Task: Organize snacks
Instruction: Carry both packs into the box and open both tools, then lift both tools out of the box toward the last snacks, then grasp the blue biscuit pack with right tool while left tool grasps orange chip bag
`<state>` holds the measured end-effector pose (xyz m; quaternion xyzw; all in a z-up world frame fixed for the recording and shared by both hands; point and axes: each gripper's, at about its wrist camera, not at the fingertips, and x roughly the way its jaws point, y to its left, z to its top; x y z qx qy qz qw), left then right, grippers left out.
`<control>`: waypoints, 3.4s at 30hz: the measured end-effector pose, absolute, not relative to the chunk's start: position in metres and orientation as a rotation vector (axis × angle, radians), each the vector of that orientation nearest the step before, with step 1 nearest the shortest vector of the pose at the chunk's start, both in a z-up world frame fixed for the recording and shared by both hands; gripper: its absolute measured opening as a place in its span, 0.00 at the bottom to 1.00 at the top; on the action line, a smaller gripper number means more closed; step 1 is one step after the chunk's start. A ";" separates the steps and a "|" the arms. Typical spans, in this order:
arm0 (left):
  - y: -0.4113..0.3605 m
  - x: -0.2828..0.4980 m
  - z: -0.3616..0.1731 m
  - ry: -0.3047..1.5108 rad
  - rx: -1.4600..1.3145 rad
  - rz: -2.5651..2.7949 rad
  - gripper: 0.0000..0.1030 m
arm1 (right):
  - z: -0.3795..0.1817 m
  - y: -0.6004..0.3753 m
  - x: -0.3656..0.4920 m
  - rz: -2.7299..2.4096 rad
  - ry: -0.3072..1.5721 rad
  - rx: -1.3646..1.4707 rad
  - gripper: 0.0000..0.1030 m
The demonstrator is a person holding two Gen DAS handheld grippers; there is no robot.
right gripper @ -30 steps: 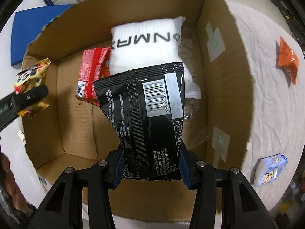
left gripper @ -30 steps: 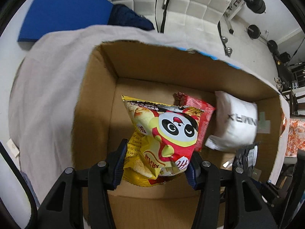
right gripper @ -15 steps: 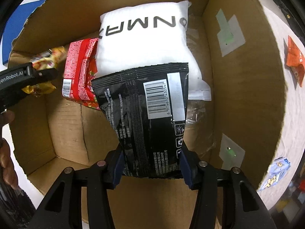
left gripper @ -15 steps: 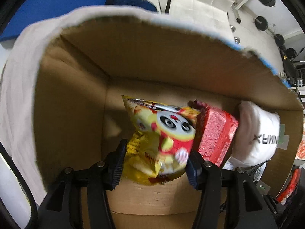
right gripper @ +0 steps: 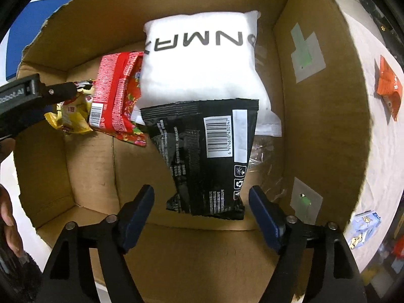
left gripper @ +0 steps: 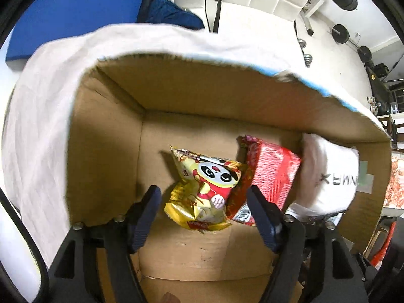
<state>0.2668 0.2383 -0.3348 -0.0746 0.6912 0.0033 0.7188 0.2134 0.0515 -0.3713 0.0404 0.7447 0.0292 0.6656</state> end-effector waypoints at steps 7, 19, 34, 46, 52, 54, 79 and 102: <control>0.247 0.241 -0.304 1.464 -0.151 0.005 0.92 | -0.350 0.056 0.209 0.070 1.631 0.081 0.96; 0.239 0.195 -0.248 1.313 -0.117 0.035 0.92 | -0.283 0.044 0.194 0.068 1.493 0.056 1.00; 0.220 0.116 -0.183 1.187 -0.056 0.057 0.92 | -0.197 0.032 0.123 0.095 1.327 0.042 1.00; 0.198 0.098 -0.168 1.172 -0.060 0.061 0.92 | -0.179 0.005 0.106 0.133 1.317 0.106 1.00; 0.150 0.094 -0.189 1.210 -0.011 0.018 0.92 | -0.224 -0.101 0.091 -0.079 1.418 0.134 1.00; 0.133 0.096 -0.203 1.237 -0.004 0.005 0.92 | -0.250 -0.139 0.088 -0.165 1.474 0.147 1.00; -0.060 0.154 -0.246 1.349 0.099 -0.160 0.92 | -0.391 -0.309 0.094 -0.270 1.710 0.273 0.24; -0.282 0.338 -0.392 1.629 0.256 -0.350 0.82 | -0.398 -0.454 0.223 0.016 1.666 0.683 0.29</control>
